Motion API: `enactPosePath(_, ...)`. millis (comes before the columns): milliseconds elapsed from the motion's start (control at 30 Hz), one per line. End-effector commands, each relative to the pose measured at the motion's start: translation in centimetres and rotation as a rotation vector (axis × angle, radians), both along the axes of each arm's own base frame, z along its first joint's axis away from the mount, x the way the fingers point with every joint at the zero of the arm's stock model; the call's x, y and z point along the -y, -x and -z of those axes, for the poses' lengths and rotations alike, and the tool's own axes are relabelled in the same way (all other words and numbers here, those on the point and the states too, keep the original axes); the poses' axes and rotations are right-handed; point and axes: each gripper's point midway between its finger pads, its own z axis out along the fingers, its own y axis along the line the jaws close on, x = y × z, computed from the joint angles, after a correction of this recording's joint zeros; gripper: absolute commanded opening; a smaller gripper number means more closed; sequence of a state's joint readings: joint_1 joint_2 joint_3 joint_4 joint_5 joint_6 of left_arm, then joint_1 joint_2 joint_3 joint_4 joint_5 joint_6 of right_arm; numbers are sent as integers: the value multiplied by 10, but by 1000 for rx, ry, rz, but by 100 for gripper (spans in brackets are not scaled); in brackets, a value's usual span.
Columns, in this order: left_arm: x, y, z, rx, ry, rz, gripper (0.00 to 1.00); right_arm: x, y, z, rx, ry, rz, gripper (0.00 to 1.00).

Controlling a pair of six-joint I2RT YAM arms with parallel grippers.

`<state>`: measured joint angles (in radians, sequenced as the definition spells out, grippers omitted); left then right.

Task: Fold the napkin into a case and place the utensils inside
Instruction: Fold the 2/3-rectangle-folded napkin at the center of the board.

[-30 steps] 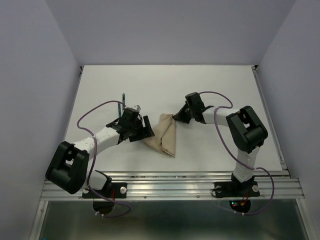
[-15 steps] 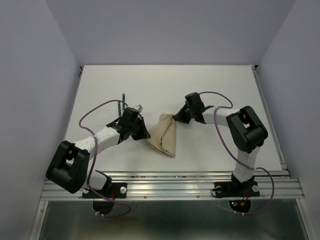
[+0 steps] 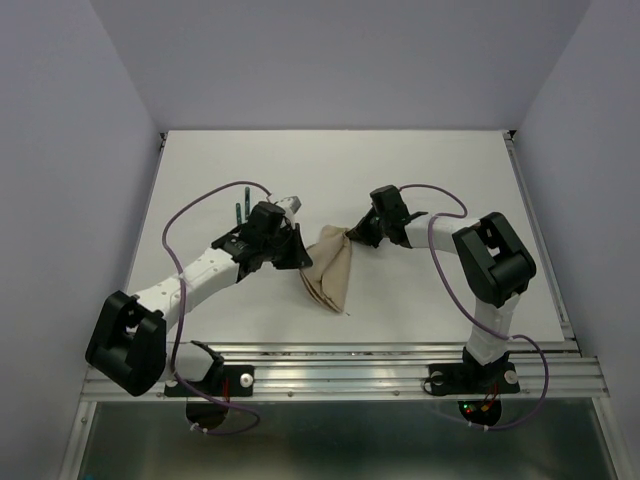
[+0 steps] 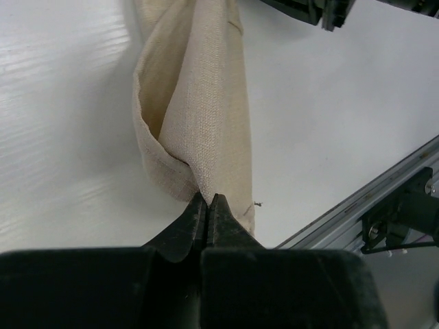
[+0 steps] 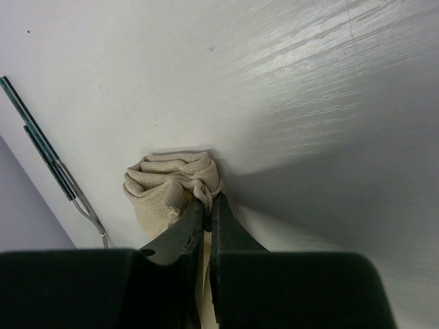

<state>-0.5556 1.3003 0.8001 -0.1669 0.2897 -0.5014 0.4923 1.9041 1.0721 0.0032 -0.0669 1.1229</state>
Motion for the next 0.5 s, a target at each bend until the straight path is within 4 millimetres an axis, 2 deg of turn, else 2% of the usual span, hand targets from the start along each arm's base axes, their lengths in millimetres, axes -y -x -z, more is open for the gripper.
enactPosePath(0,19,6,-21,52,9,102,0,21,6,15,-41,99,59,1)
enactPosePath(200,39,18,-17,49,-9,189,0,23,9,18,-49,103,66,1)
enactPosePath(467,64,36,1,11,-48,287,0,23,9,19,-53,101,71,1)
